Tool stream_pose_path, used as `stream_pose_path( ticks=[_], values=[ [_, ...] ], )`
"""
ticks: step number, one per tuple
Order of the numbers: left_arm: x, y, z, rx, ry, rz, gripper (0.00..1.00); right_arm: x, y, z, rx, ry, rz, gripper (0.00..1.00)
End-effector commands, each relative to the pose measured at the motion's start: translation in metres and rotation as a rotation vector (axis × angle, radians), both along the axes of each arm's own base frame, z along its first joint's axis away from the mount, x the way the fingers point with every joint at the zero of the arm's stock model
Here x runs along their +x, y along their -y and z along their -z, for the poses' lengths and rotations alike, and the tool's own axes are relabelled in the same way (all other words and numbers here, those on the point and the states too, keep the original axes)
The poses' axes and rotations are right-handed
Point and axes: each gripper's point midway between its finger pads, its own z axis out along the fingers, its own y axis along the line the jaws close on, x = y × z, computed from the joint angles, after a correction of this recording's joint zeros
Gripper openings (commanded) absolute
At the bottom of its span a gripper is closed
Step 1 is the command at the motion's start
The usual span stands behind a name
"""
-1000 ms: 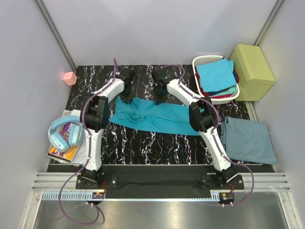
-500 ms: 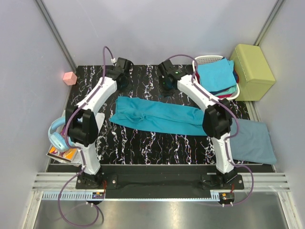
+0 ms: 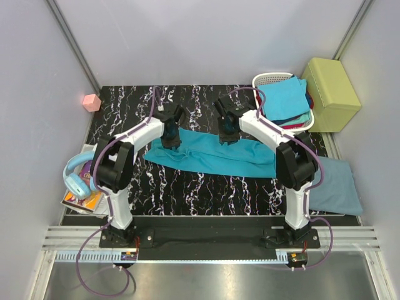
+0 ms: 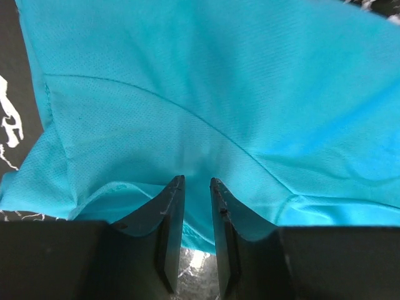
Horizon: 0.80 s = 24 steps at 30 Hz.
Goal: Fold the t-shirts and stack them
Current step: Fold the other side of the tshirt into a rectangle, then rotate the tshirt 90 degrees
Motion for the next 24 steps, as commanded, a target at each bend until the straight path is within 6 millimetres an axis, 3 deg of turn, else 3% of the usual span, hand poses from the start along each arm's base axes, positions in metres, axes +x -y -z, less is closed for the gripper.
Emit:
stream_pose_path(
  ticks=[1, 9, 13, 16, 19, 24],
  values=[
    [0.004, 0.007, -0.011, -0.053, 0.062, -0.009, 0.27, 0.009, 0.002, -0.033, 0.032, 0.104, 0.01, 0.37],
    [-0.005, 0.007, 0.026, -0.031, -0.029, 0.01, 0.26, 0.012, 0.009, -0.036, 0.005, 0.13, 0.03, 0.36],
    [-0.015, 0.006, 0.046, -0.032, -0.078, 0.005, 0.25, 0.02, 0.026, -0.041, -0.04, 0.155, 0.06, 0.42],
    [-0.019, 0.003, 0.05, -0.023, -0.081, 0.001, 0.25, 0.025, 0.047, -0.037, -0.032, 0.134, 0.107, 0.45],
    [-0.014, 0.001, 0.034, -0.023, -0.026, 0.0, 0.29, 0.024, 0.051, -0.037, -0.022, 0.129, 0.116, 0.46],
    [-0.004, 0.002, -0.013, -0.04, 0.082, 0.004, 0.33, 0.023, 0.048, -0.037, -0.007, 0.122, 0.112, 0.46]
  ],
)
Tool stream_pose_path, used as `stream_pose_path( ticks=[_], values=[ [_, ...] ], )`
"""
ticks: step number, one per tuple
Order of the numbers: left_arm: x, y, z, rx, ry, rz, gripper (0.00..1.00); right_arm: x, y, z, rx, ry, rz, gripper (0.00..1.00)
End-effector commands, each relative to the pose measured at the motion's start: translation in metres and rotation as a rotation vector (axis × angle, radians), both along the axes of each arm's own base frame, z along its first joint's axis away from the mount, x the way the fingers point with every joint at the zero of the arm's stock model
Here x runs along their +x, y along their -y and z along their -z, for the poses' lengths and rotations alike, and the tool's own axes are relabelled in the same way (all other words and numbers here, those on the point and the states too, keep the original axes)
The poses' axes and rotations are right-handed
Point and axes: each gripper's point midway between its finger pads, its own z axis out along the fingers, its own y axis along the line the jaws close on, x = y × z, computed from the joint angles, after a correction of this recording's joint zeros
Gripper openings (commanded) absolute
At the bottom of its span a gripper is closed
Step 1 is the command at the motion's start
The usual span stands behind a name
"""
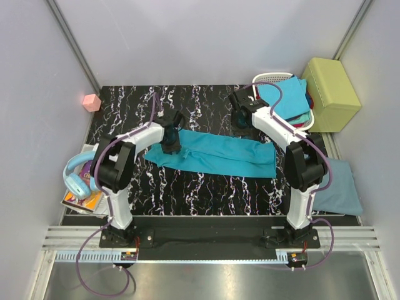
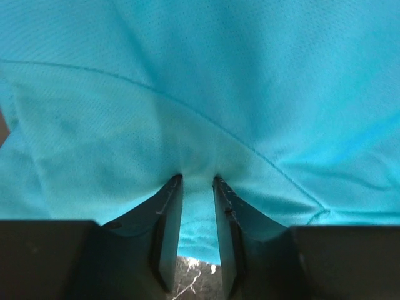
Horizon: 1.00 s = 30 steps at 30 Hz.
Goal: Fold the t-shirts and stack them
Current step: Rotate the tshirt 90 degrees
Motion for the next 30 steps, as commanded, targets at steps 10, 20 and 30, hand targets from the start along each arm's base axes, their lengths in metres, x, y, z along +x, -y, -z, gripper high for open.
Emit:
stream_pose_path(
  ticks=[10, 20, 30],
  values=[
    [0.02, 0.009, -0.087, -0.029, 0.209, 0.032, 0.37, -0.002, -0.004, -0.03, 0.03, 0.071, -0.014, 0.47],
    [0.026, 0.023, -0.029, -0.031, 0.065, 0.054, 0.4, -0.01, 0.003, -0.035, 0.018, 0.078, -0.01, 0.47],
    [0.024, 0.017, 0.008, -0.026, -0.03, 0.046, 0.4, -0.016, 0.003, -0.02, 0.015, 0.035, -0.017, 0.51]
  ],
)
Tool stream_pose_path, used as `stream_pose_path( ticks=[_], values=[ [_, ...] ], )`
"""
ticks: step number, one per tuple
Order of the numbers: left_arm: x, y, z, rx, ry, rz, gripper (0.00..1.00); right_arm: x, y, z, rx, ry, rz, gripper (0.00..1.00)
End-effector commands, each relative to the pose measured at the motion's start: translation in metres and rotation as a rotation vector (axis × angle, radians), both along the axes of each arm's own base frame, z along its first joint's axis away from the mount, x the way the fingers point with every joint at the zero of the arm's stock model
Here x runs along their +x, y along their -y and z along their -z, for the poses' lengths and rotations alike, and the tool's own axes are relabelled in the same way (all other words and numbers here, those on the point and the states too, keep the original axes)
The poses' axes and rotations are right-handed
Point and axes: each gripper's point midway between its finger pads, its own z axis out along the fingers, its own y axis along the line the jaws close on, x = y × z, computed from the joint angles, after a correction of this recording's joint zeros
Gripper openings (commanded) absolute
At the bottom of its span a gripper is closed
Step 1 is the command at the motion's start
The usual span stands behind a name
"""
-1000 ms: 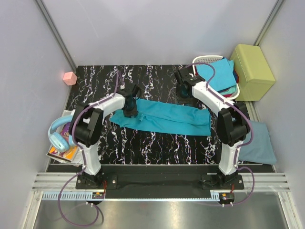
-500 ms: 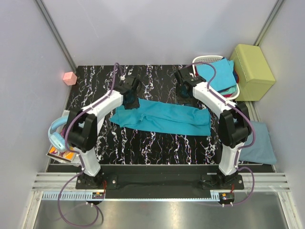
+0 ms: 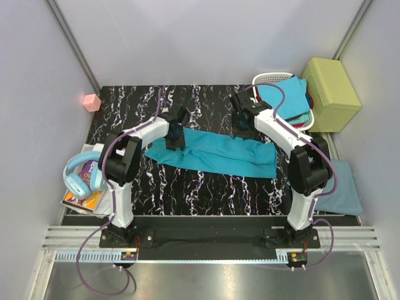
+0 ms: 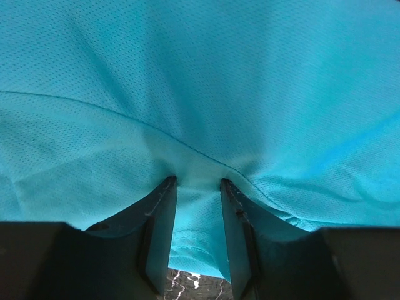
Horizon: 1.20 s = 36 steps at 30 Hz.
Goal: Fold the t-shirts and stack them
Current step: Rotate the tshirt 90 degrees
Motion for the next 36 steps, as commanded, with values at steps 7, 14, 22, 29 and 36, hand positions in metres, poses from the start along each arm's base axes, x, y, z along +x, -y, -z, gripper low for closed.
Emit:
stream_pose_path(
  ticks=[7, 14, 22, 29, 36],
  values=[
    [-0.015, -0.006, 0.03, 0.006, -0.086, 0.001, 0.3, -0.014, 0.003, 0.035, 0.018, -0.106, 0.046, 0.58],
    [-0.019, -0.012, 0.033, 0.026, -0.093, -0.001, 0.29, -0.032, 0.016, 0.076, -0.013, -0.218, 0.11, 0.57],
    [-0.017, -0.011, 0.028, 0.024, -0.079, 0.004, 0.29, -0.04, 0.029, 0.08, -0.031, -0.227, 0.172, 0.58],
    [-0.015, -0.011, 0.026, 0.023, -0.075, 0.006, 0.29, -0.066, 0.031, 0.112, -0.034, -0.344, 0.199, 0.47],
    [-0.013, -0.015, 0.025, 0.035, -0.074, 0.001, 0.28, -0.104, 0.034, 0.139, 0.004, -0.419, 0.216, 0.38]
  ],
)
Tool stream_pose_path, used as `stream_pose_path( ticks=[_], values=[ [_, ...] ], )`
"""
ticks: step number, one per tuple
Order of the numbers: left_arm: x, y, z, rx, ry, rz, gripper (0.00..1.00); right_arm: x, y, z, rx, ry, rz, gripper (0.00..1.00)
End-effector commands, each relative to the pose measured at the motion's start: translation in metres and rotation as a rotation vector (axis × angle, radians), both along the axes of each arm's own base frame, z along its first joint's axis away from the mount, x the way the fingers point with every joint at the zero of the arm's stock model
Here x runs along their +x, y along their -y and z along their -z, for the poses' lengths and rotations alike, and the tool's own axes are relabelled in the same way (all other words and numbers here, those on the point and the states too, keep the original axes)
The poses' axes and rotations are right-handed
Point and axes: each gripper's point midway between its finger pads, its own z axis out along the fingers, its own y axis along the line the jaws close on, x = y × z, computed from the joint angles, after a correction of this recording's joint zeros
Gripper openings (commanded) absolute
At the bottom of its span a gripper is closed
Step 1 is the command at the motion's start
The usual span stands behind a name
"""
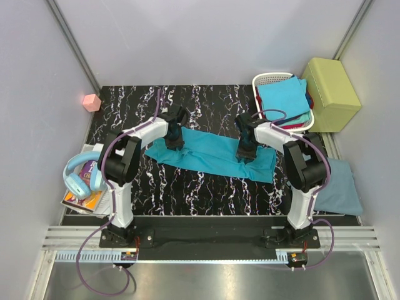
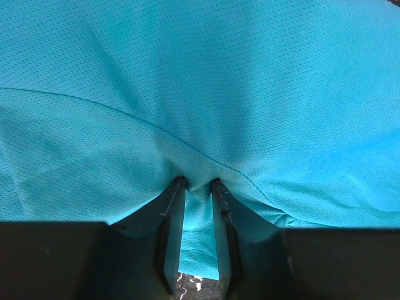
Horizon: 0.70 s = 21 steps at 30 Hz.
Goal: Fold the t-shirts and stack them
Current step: Rotate the tshirt 90 degrees
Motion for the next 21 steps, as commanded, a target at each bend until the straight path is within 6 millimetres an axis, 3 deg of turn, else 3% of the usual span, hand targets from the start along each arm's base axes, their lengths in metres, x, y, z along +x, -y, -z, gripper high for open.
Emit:
stream_pose_path(
  ticks=[1, 9, 11, 15, 21],
  values=[
    [-0.013, -0.012, 0.021, 0.042, -0.067, 0.006, 0.28, -0.045, 0.01, 0.037, -0.01, -0.147, 0.03, 0.37],
    [-0.003, -0.013, 0.028, 0.042, -0.092, 0.009, 0.2, -0.065, 0.01, 0.042, 0.014, -0.18, 0.035, 0.25],
    [0.004, -0.011, 0.029, 0.042, -0.101, 0.015, 0.18, -0.071, 0.001, 0.04, 0.035, -0.189, 0.018, 0.21],
    [0.014, -0.01, 0.029, 0.043, -0.112, 0.026, 0.0, -0.081, -0.014, 0.035, 0.044, -0.192, -0.031, 0.12],
    [0.036, 0.001, 0.017, 0.024, -0.074, 0.061, 0.0, -0.104, -0.045, 0.031, 0.063, -0.209, -0.113, 0.0]
  ],
)
